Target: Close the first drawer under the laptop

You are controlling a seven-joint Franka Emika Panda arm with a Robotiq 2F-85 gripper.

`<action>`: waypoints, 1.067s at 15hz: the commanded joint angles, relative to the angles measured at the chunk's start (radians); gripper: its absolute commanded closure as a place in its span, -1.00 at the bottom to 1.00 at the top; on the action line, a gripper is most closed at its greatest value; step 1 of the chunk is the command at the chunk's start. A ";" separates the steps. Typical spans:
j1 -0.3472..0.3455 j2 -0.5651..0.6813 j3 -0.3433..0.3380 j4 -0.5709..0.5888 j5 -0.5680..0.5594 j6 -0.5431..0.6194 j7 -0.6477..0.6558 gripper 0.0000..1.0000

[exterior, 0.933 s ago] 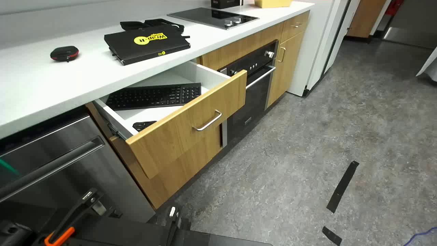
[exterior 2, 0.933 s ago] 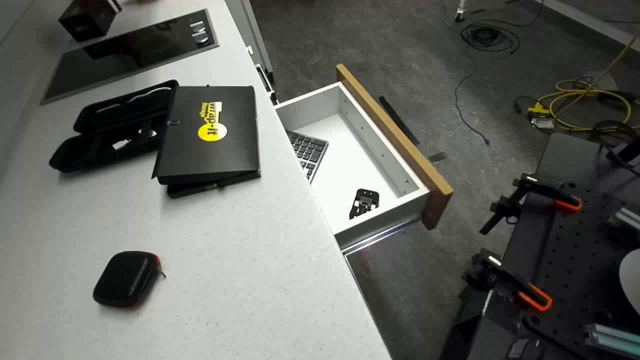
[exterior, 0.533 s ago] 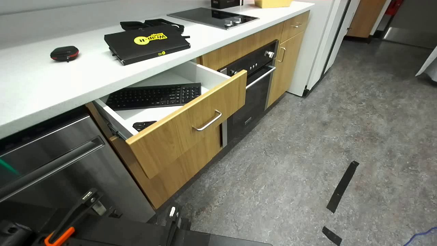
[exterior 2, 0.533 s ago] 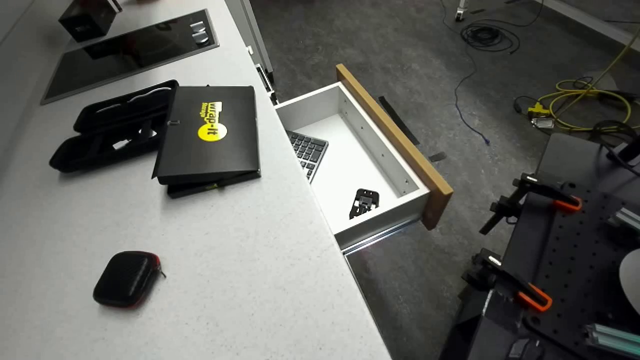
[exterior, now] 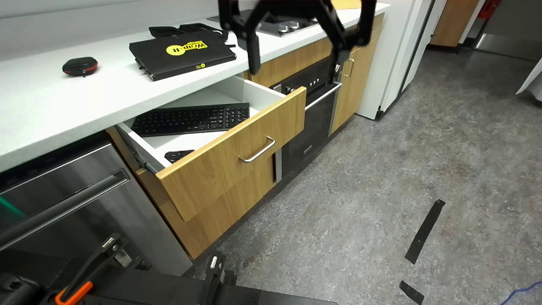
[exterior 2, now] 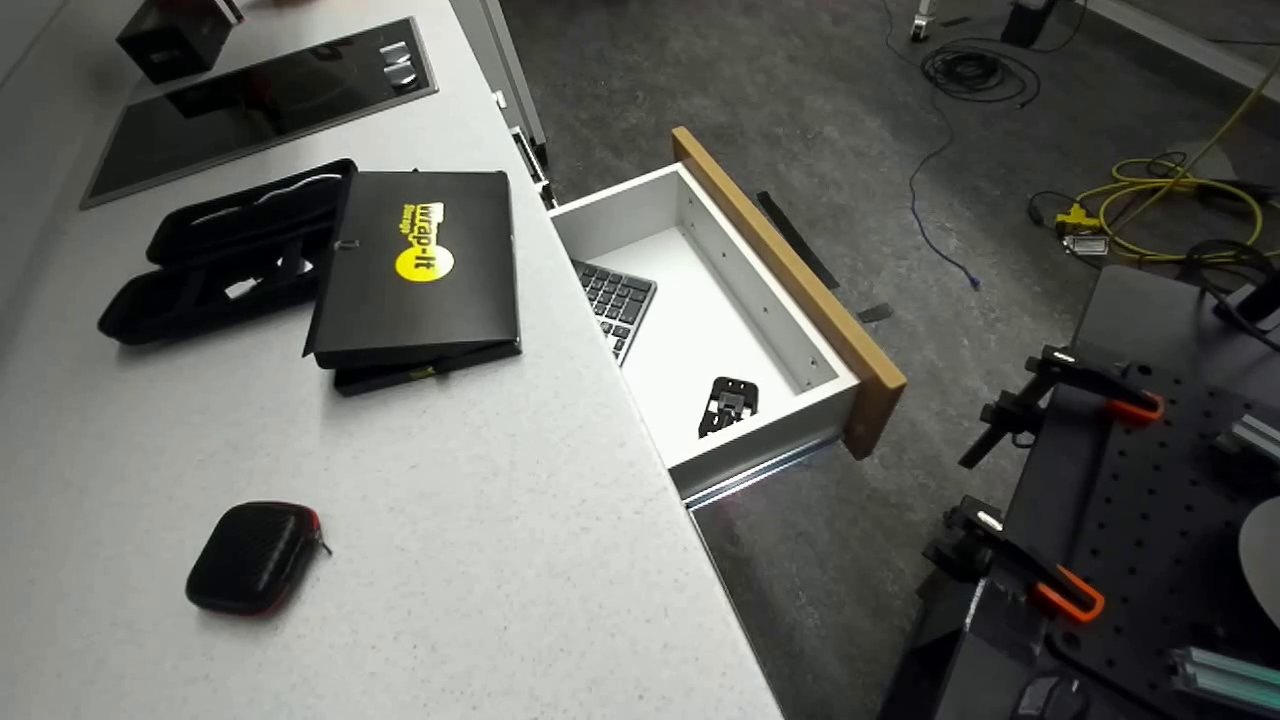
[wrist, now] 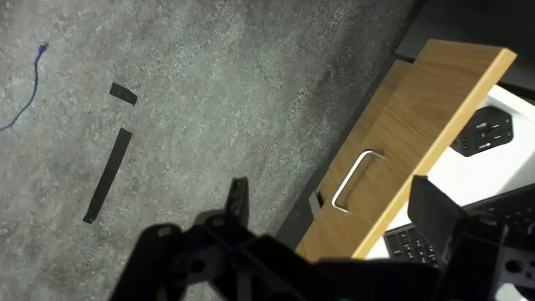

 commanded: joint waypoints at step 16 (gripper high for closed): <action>-0.037 0.642 0.117 0.201 0.190 0.280 0.271 -1.00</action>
